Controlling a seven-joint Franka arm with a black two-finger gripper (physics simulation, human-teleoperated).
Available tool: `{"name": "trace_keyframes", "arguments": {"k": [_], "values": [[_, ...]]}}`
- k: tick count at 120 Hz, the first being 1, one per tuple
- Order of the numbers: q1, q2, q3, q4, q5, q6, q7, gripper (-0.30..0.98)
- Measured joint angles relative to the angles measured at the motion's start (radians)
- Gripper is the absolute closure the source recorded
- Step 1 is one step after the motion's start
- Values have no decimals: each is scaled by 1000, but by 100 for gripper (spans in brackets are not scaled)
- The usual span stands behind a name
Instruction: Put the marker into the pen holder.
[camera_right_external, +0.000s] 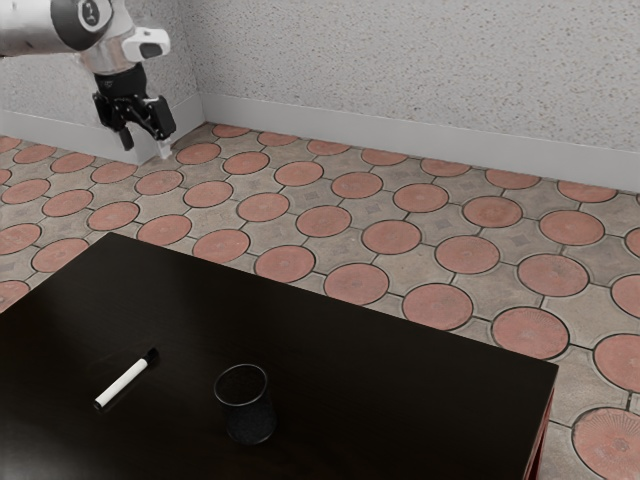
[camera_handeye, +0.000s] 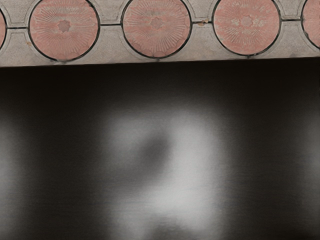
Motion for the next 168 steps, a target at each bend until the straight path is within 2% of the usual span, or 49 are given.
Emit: {"name": "trace_keyframes", "arguments": {"k": [21,40,55,76,97,138,168], "values": [[-3,35,1,-35,-4,18,28,2],[-19,79,8,-302,0,133,40,2],[-25,84,20,-445,5,235,43,2],[-46,19,40,-670,38,391,45,2],[-50,-32,64,-804,90,513,48,2],[-50,1,66,-906,-26,712,136,2],[-71,-1,65,-932,-52,780,202,4]]}}
